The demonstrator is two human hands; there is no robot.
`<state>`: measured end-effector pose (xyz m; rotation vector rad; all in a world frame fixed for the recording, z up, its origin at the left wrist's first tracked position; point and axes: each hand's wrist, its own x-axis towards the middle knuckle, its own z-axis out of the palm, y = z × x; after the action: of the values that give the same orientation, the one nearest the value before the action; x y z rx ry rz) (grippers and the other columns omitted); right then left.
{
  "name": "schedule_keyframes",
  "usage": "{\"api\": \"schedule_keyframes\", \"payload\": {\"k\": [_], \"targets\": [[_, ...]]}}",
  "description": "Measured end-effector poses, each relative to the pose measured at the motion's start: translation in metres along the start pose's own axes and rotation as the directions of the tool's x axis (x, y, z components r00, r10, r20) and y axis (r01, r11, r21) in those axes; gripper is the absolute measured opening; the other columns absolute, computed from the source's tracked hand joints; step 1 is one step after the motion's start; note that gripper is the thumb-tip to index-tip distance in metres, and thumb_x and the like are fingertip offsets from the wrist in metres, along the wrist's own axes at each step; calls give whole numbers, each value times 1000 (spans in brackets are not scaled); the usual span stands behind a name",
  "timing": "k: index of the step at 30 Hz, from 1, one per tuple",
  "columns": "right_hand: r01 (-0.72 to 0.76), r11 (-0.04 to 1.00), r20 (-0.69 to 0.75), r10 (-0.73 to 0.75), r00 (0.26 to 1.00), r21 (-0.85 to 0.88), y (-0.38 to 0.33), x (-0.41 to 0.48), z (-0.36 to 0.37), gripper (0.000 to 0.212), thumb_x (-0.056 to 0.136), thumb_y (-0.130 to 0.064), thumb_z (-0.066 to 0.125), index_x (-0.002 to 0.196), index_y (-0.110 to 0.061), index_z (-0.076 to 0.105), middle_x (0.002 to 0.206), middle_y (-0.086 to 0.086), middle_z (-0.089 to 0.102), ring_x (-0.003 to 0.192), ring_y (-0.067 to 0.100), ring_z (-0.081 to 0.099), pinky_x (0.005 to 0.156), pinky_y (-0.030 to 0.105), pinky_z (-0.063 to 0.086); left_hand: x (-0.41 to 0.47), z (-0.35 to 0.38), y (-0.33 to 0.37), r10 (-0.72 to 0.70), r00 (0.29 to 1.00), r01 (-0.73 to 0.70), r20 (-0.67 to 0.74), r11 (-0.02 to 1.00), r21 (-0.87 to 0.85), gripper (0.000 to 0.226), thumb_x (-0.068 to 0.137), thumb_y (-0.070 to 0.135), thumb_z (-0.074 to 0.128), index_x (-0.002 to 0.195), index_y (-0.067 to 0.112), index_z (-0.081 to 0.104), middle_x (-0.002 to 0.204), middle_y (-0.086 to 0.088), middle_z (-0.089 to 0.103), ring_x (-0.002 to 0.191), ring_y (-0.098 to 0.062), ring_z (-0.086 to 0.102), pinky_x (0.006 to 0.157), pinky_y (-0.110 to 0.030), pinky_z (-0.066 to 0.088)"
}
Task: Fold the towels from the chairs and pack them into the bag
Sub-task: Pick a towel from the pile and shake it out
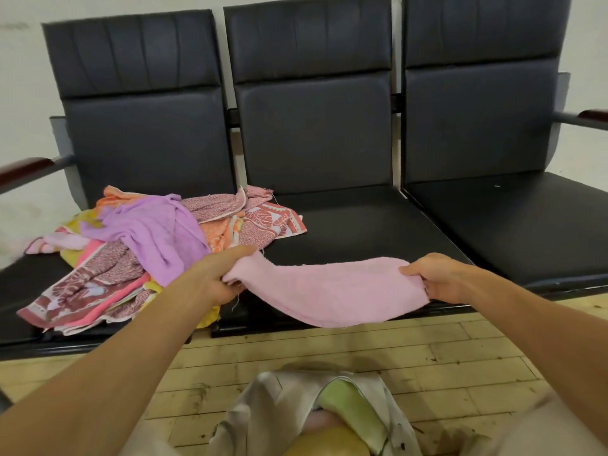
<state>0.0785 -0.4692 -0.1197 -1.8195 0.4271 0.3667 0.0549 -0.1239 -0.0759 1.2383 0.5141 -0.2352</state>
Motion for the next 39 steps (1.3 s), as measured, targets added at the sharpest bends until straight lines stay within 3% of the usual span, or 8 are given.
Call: {"api": "schedule_keyframes", "payload": {"k": [9,13,19,27,30,33,35,39], "targets": [[-12,995,-34,15,999,99,8,14,-2,15,96,-1,49,107,5,58,117,20,61,108,34,61,84,43,52,4,129,-25,74,990,-96,116,976,195,15,88,12,66,96,5,55,95,-16,62,81,-24,60,72,-35,53],[-9,989,-16,12,1000,146,11,17,-3,11,96,-1,49,87,-3,55,89,13,57,77,23,56,57,30,44,18,175,-47,67,988,-108,140,943,313,34,86,15,66,116,4,54,104,-18,63,88,-27,62,72,-36,54],[-2,975,-15,6,1000,223,8,23,1,32,102,-25,48,115,0,63,102,14,69,92,27,65,80,37,55,15,198,-78,37,980,-111,196,916,385,30,96,22,52,116,-1,56,95,-15,66,80,-27,66,76,-39,58],[111,985,-102,-125,987,-136,4,13,16,46,91,-30,65,125,0,56,115,14,65,103,30,63,87,38,53,-20,121,-58,132,957,-243,260,852,463,24,95,16,58,116,5,62,103,-15,67,83,-27,68,73,-33,56],[258,797,-119,-379,918,-547,-8,-7,27,42,96,-32,55,124,0,57,121,14,61,112,33,57,92,38,44,-32,85,-54,197,944,-304,265,831,466,21,95,10,53,112,9,66,105,-14,67,83,-26,69,73,-31,55],[408,619,-6,-555,832,-671,-23,-28,47,34,99,-32,49,114,-3,59,109,12,64,101,30,59,86,38,45,-32,62,-50,235,936,-346,264,759,551,27,94,6,49,115,14,64,108,-9,67,84,-20,69,75,-30,55],[493,521,87,-621,779,-697,-29,-42,58,20,99,-29,50,101,-10,55,93,3,60,89,26,58,79,38,46,-33,56,-44,321,885,-465,336,586,664,35,93,10,53,128,18,55,111,-2,64,91,-16,66,83,-31,54],[610,253,308,-683,662,-751,-48,-72,70,8,97,-27,53,94,-19,55,87,-7,54,82,20,55,73,37,47,-45,46,-36,515,621,-749,592,166,642,67,87,9,62,146,20,30,137,8,39,121,-3,39,98,-19,37]]}}
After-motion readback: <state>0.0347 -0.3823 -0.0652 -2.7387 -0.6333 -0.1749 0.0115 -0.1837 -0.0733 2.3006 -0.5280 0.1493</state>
